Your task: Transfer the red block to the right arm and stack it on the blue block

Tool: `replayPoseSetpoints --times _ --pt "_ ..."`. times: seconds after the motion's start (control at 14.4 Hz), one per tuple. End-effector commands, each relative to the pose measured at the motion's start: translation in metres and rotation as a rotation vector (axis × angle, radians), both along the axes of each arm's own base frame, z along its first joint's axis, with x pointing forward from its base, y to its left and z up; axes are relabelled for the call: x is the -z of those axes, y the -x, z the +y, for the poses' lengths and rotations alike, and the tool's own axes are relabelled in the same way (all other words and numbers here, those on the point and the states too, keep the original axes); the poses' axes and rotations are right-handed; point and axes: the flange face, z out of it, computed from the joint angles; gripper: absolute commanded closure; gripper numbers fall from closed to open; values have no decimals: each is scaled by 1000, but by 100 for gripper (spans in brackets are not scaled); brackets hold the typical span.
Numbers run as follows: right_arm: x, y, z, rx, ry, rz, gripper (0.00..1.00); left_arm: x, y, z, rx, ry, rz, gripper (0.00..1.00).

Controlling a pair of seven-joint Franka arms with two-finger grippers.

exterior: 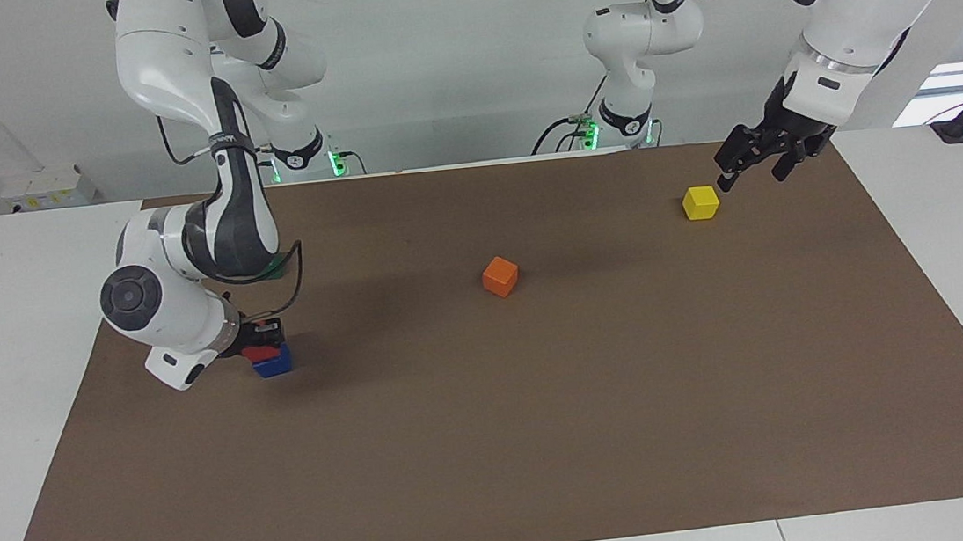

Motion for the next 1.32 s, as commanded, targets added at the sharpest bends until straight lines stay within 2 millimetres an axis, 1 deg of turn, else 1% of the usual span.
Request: replayPoseSetpoints --times 0.0,0.21,0.28,0.35,0.49,0.56,0.63,0.9,1.04,1.11,1.25 --pt "15 5 -4 -10 3 -10 58 6 8 1 2 6 27 0" --pt "16 6 -4 -7 3 -7 55 6 8 5 -4 6 27 0" --pt "17 6 -4 -7 4 -9 50 5 8 6 -5 7 25 0" --pt "17 6 -4 -7 4 -9 41 4 7 6 -6 7 19 0" --pt "17 6 -4 -8 3 -9 17 5 7 6 -5 7 24 0" --pt "17 6 -4 -8 3 -9 8 4 8 6 -5 7 22 0" --pt "17 6 -4 -8 3 -9 3 4 8 6 -5 7 22 0" --pt "16 6 -4 -8 3 -9 2 6 8 3 -1 5 25 0" --pt "15 6 -5 -7 3 -10 2 5 7 8 -10 -1 23 0" --pt "13 4 -5 -7 3 -15 2 5 7 15 -13 -31 22 0" --pt "7 3 -6 -2 1 -24 0 6 7 16 -2 -86 21 0"
